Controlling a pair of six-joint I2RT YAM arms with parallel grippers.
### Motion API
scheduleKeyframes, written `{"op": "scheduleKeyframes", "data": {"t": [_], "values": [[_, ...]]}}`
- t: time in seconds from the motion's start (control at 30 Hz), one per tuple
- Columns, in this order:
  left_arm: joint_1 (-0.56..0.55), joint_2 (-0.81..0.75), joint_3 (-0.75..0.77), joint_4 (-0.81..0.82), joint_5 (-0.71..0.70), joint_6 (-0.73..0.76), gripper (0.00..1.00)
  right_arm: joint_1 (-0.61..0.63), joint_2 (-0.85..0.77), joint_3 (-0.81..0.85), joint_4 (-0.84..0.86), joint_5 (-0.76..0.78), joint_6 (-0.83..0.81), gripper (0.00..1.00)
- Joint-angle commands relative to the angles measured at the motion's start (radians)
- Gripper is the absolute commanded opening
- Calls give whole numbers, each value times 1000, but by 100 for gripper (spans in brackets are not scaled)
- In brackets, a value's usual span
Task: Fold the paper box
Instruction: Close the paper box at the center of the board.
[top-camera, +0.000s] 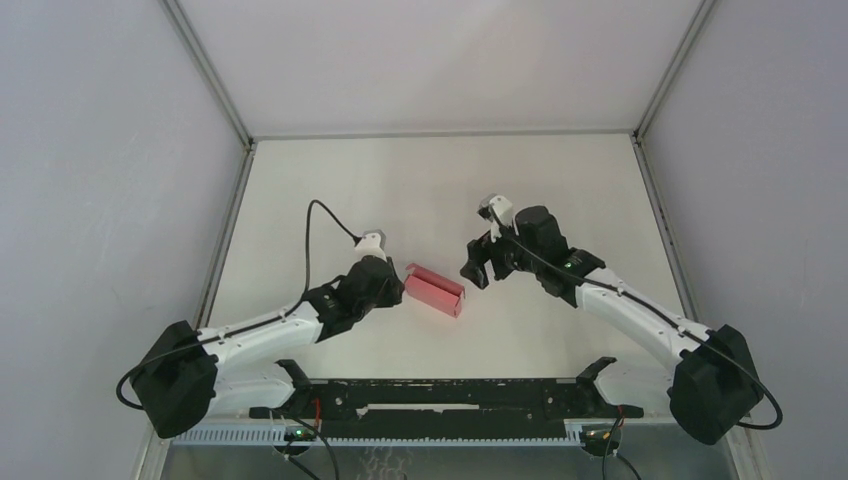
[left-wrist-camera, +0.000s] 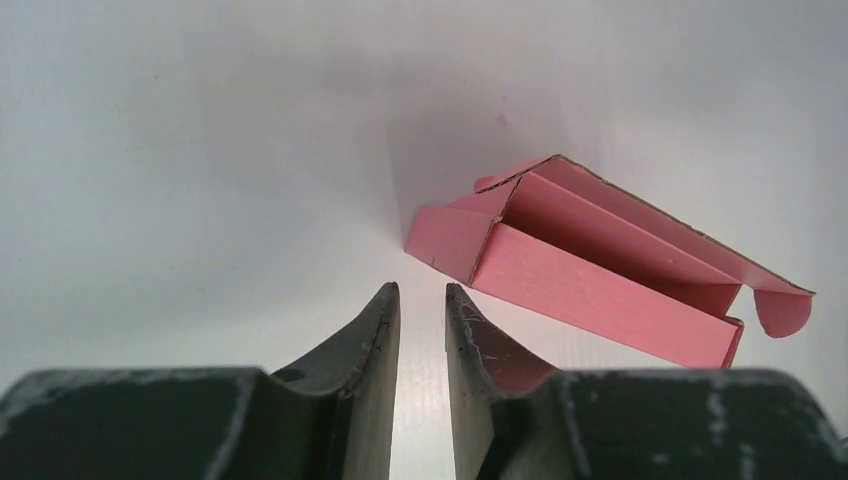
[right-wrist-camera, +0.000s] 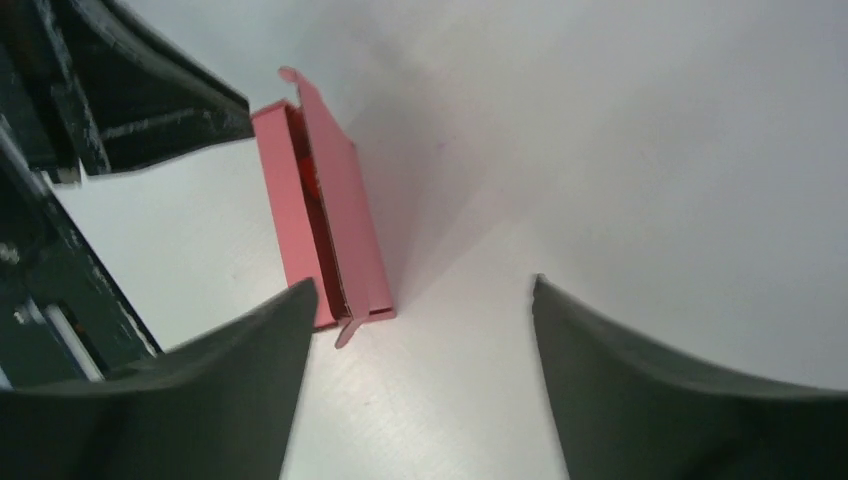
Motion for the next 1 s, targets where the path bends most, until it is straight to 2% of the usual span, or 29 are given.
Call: {"op": "scheduleKeyframes", "data": {"t": [0.0,0.13,0.33,0.53,0.73,0.97], "values": [[15,-16,-15,20,36,47,28,-15,42,19,73,-185,-34,99],[16,-10,-14,32,50,48,28,7,93,52,44,-223,-77,100],[20,-4,-17,45,61,48,28,139,91,65,3,-103,-107,100],[23,-3,-21,44,70,52,28,219,105,67,10,-38,-116,100],[28,-11,-23,37,70,55,27,266,175,93,0,109,-125,93],[34,-35,-29,18,65,60,27,291,236,106,22,176,-123,89]]}}
